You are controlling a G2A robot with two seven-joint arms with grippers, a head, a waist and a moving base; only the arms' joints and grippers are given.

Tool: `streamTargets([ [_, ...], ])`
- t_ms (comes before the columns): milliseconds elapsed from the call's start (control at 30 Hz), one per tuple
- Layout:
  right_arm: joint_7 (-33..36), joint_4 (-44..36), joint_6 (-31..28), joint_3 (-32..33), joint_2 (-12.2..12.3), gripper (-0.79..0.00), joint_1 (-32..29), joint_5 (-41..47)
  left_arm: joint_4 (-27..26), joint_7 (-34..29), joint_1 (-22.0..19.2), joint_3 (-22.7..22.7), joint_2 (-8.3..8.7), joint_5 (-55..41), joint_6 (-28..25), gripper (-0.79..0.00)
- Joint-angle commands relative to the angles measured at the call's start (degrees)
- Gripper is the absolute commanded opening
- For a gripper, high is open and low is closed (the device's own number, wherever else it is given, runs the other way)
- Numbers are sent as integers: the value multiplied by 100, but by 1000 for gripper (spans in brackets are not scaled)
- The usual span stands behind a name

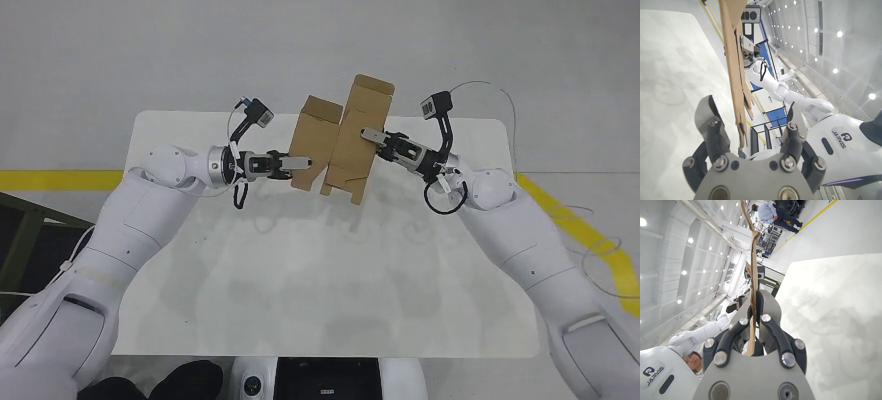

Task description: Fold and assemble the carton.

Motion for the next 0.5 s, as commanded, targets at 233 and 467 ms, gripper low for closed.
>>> streamTargets([
  [233, 98, 5, 16, 181, -63, -785, -58, -104, 81, -90, 5, -110, -46, -30, 91, -785],
  [467, 158, 51, 48, 331, -108, 0, -107, -124, 158, -197, 0, -172, -93, -73, 198, -785],
])
